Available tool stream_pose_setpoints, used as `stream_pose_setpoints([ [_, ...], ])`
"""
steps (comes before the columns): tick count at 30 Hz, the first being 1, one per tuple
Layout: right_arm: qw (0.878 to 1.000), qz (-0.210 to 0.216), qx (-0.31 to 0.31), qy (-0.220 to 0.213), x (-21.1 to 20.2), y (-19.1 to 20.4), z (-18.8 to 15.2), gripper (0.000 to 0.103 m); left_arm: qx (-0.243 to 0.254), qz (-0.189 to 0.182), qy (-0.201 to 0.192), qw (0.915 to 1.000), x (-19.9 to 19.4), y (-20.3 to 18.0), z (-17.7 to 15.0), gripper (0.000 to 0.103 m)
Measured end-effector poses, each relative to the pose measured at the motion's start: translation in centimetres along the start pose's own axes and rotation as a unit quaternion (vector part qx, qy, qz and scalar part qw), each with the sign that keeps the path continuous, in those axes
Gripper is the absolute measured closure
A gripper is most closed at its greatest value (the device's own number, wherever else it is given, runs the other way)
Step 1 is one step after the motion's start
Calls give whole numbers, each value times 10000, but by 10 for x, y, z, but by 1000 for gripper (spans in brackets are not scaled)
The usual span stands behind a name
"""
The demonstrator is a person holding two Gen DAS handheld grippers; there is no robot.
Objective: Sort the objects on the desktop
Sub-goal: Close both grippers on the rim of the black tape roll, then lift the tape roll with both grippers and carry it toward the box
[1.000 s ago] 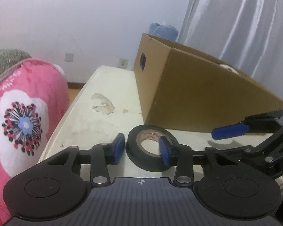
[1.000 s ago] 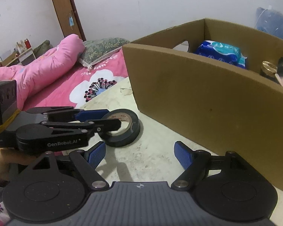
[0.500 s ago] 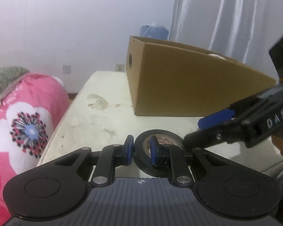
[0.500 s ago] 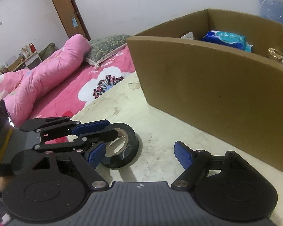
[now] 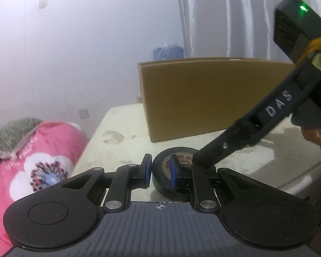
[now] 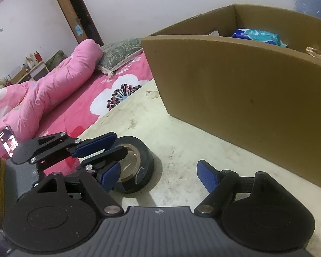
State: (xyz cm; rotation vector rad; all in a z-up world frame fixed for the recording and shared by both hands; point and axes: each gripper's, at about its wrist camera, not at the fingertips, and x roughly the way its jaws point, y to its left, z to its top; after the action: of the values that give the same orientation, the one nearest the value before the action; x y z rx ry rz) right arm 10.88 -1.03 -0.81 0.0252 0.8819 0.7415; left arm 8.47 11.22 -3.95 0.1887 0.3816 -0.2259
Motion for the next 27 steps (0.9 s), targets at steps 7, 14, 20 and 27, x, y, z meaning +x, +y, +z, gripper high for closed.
stream_pose_setpoints([
  [7, 9998, 76, -163, -33, 3, 6, -1, 43, 821, 407, -538, 9943, -12, -19, -8, 87],
  [14, 9994, 314, 105, -66, 9, 10, -2, 81, 1605, 655, -927, 9805, -16, -37, -16, 87],
  [20, 9995, 224, 39, -216, 8, 15, -8, 83, 1334, 568, -1046, 9839, -18, -32, -13, 81],
  [27, 9994, 67, -90, -315, 7, 19, -12, 83, -1076, -478, -350, 9924, -22, 21, 2, 75],
])
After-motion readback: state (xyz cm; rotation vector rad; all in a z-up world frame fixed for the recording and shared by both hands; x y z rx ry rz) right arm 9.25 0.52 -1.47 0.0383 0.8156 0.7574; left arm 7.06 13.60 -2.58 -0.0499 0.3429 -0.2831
